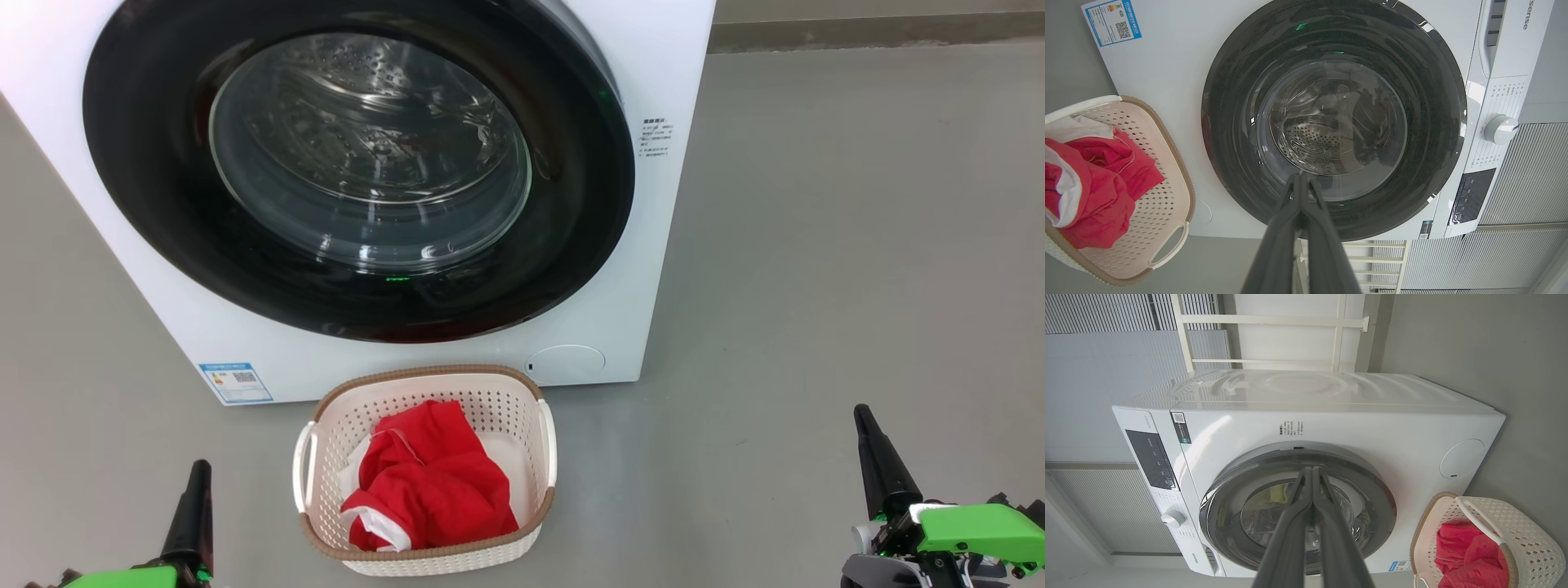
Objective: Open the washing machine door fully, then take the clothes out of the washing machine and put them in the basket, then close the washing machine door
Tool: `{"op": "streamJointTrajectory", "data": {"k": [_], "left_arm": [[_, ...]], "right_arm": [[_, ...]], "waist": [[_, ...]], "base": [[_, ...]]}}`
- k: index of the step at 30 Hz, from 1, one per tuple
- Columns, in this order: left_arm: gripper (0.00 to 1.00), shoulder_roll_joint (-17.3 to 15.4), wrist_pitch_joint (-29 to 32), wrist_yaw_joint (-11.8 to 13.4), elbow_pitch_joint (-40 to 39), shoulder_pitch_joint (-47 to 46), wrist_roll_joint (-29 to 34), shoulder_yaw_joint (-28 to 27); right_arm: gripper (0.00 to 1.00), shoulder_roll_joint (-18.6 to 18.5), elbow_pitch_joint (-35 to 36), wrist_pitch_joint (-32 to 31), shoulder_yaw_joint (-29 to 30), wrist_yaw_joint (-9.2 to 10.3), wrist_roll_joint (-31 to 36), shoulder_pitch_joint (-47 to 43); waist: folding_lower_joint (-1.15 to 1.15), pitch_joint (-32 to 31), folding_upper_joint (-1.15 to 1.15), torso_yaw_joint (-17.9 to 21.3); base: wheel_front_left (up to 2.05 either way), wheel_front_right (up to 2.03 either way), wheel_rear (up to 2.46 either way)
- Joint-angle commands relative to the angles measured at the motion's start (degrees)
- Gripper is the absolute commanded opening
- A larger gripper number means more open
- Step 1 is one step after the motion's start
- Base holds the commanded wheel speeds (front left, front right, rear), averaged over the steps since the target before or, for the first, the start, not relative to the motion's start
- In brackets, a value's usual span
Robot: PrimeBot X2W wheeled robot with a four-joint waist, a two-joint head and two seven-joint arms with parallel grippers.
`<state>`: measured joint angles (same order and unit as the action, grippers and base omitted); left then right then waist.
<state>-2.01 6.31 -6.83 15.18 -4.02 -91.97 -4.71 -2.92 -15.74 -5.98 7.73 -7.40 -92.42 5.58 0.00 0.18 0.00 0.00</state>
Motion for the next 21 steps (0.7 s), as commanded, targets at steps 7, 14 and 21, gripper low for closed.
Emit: {"op": "streamJointTrajectory", "data": {"k": [7, 14, 21], "left_arm": [[0.00, -0.9, 0.2, -0.7, -1.1, -2.2, -0.1, -1.9], [0.00, -0.9, 0.2, -0.7, -1.1, -2.2, -0.1, -1.9], [0.00, -0.9, 0.2, -0.7, -1.1, -2.2, -0.1, -1.9]], "right_arm": [[0.00, -0.1, 1.7, -0.4, -1.3, -0.09, 0.2, 0.6], [0.00, -0.1, 1.7, -0.4, -1.3, -0.09, 0.2, 0.6], [0.00, 0.0, 1.7, -0.5, -1.3, -0.09, 0.2, 0.6]], "waist": [[0.00, 0.0, 0.00, 0.0], [0.00, 0.0, 0.00, 0.0], [0.00, 0.0, 0.00, 0.0]], "base": [[0.00, 0.00, 0.00], [0.00, 0.00, 0.00], [0.00, 0.00, 0.00]]}}
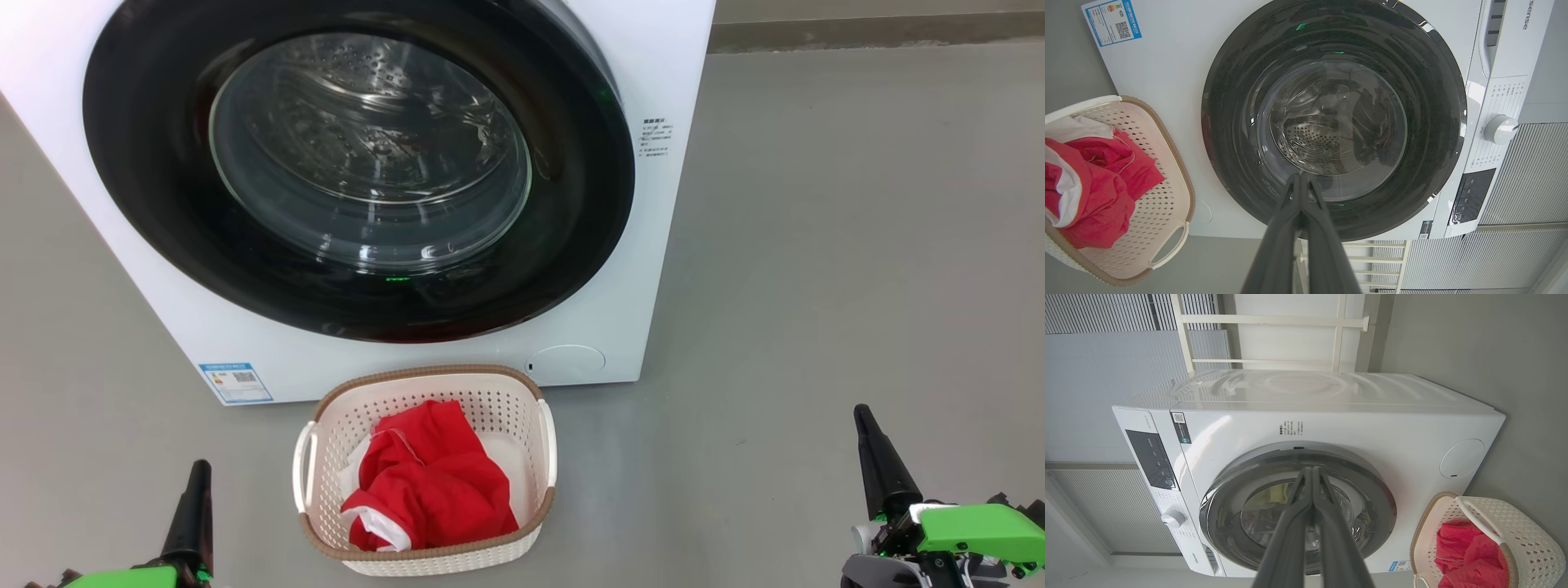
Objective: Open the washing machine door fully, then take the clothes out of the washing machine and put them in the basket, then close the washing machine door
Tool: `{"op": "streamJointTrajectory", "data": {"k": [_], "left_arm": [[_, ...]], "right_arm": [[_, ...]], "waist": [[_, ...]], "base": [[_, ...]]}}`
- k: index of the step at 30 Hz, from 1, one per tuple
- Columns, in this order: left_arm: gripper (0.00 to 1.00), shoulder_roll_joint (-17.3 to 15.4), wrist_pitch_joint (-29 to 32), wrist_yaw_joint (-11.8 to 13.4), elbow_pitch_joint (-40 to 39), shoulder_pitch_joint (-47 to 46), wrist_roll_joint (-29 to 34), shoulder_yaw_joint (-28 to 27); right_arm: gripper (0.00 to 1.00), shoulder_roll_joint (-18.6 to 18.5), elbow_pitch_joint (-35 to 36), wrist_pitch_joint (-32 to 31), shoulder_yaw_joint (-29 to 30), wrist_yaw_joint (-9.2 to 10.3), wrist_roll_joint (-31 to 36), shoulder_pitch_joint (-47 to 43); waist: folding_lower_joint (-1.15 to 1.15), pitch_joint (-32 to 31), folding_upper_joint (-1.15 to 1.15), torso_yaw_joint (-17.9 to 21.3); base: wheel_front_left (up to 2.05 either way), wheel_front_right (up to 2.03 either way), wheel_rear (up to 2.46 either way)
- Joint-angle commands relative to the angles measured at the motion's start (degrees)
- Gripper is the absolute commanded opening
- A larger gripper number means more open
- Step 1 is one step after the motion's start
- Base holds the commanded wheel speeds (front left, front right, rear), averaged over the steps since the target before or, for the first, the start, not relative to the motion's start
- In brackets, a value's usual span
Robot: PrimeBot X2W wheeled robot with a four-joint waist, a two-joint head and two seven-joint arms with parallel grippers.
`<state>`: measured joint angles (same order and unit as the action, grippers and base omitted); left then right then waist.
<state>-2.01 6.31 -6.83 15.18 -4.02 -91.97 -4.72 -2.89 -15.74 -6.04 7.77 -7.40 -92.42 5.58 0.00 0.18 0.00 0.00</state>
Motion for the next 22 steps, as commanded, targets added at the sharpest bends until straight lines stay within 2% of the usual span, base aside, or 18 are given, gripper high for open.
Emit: {"op": "streamJointTrajectory", "data": {"k": [1, 22], "left_arm": [[0.00, -0.9, 0.2, -0.7, -1.1, -2.2, -0.1, -1.9], [0.00, -0.9, 0.2, -0.7, -1.1, -2.2, -0.1, -1.9]], "right_arm": [[0.00, -0.1, 1.7, -0.4, -1.3, -0.09, 0.2, 0.6], [0.00, 0.0, 1.7, -0.4, -1.3, -0.09, 0.2, 0.6]], "waist": [[0.00, 0.0, 0.00, 0.0], [0.00, 0.0, 0.00, 0.0]], "base": [[0.00, 0.00, 0.00], [0.00, 0.00, 0.00]]}}
